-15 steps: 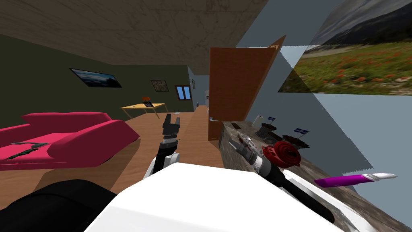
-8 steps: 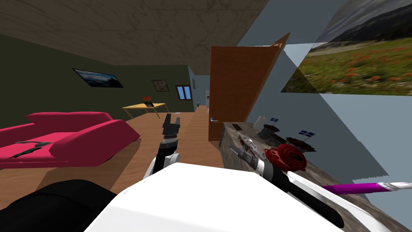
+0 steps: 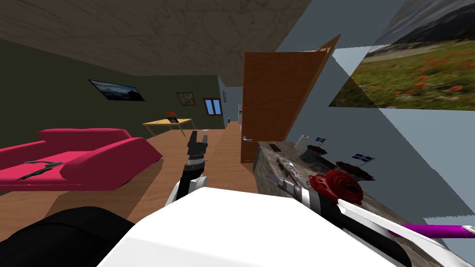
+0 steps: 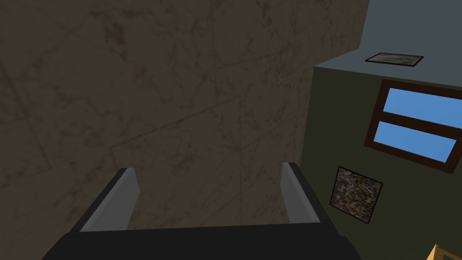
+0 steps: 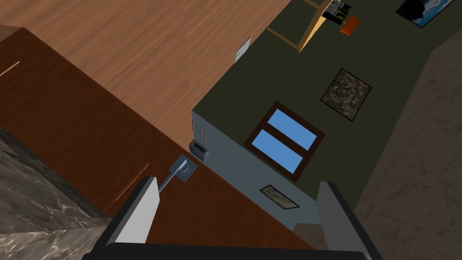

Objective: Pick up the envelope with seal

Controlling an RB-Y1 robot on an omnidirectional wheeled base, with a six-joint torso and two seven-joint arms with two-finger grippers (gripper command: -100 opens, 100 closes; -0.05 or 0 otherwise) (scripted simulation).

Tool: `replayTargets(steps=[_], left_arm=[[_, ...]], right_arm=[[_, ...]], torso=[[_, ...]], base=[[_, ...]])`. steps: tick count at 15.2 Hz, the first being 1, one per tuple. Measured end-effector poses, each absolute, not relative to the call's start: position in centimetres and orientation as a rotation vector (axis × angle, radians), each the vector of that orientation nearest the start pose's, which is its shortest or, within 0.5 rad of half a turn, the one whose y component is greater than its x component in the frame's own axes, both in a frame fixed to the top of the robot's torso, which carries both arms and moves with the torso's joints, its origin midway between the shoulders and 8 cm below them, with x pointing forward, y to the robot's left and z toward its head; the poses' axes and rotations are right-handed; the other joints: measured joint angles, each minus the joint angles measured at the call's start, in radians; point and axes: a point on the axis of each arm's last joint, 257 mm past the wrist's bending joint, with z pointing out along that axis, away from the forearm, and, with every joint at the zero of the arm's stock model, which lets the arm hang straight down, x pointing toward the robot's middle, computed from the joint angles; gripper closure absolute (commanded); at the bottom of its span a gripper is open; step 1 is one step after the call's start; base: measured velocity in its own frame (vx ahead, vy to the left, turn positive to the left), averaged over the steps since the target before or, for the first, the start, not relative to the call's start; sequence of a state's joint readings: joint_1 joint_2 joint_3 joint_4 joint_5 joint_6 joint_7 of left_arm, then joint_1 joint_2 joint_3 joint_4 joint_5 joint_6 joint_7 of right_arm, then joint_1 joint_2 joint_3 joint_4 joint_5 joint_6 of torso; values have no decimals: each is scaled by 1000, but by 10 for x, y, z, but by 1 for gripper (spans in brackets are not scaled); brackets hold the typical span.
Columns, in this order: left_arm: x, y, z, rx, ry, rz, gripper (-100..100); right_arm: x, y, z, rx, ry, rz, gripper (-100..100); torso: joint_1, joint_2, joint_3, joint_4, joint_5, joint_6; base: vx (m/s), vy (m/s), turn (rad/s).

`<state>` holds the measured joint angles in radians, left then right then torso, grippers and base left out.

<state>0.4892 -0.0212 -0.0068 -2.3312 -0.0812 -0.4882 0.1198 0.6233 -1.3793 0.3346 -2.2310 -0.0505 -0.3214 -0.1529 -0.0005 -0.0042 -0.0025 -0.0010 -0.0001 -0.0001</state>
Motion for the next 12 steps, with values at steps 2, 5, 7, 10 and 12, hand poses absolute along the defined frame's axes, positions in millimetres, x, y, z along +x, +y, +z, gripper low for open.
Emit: replayTargets(steps=[2, 5, 7, 10, 12], left_arm=[[337, 267, 48, -628, 578, -1382, 0], [337, 267, 48, -628, 578, -1382, 0], [337, 267, 48, -628, 578, -1382, 0], [337, 267, 48, -628, 578, -1382, 0], [337, 267, 48, -628, 578, -1382, 0]], right_arm=[[256, -206, -233, 194, 2202, 1209, -100], [247, -214, -246, 193, 2276, 1167, -100], [243, -223, -251, 182, 2315, 1139, -100], [233, -237, -264, 182, 2391, 1088, -100], [229, -244, -268, 180, 2429, 1059, -100]], torso=[[0, 0, 0, 0, 0, 0], [1, 1, 1, 0, 0, 0], [1, 2, 1, 0, 0, 0], [0, 1, 0, 0, 0, 0], [1, 1, 1, 0, 0, 0]], base=[[27, -4, 7], [38, -2, 29], [29, 1, 17], [38, -6, 18], [44, -3, 38]])
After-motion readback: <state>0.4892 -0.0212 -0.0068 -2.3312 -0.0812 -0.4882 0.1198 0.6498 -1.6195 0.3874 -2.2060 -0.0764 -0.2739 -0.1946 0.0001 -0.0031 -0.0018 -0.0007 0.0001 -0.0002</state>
